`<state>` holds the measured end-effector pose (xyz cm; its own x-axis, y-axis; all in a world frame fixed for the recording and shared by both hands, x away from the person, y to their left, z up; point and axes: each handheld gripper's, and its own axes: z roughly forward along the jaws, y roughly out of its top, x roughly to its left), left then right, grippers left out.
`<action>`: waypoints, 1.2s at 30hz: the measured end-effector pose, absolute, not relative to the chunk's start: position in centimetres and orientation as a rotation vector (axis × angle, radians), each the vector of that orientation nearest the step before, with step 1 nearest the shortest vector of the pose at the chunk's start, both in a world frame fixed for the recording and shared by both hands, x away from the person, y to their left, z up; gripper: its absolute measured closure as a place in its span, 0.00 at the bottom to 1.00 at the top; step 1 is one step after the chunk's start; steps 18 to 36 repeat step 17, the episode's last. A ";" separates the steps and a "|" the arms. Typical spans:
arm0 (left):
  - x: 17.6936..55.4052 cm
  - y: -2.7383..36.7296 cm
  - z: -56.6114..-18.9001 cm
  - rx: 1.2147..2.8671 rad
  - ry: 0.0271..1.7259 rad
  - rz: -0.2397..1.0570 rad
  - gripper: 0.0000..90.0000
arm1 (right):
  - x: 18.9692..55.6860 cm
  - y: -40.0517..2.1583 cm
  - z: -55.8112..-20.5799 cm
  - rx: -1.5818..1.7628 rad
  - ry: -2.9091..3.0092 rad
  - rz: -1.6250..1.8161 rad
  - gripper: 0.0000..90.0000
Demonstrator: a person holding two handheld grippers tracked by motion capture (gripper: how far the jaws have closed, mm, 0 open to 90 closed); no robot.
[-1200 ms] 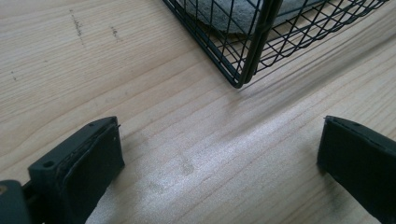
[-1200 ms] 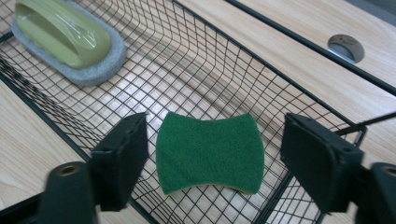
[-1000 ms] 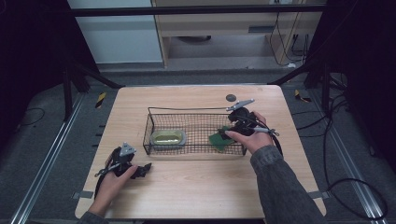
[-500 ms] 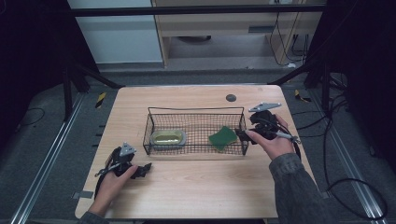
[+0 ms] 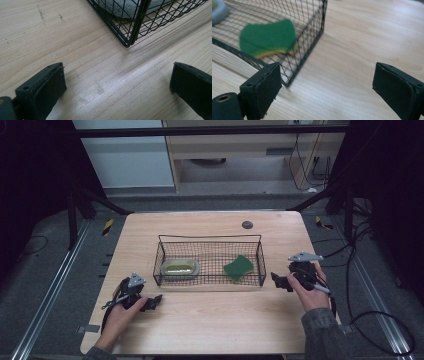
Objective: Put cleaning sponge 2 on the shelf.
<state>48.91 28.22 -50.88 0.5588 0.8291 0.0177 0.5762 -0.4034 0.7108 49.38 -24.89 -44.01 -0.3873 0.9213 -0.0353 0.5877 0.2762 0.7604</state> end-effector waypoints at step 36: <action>48.9 28.2 -50.9 2.129 1.122 0.490 0.00 | 49.4 -26.3 -51.2 1.469 2.043 0.887 0.05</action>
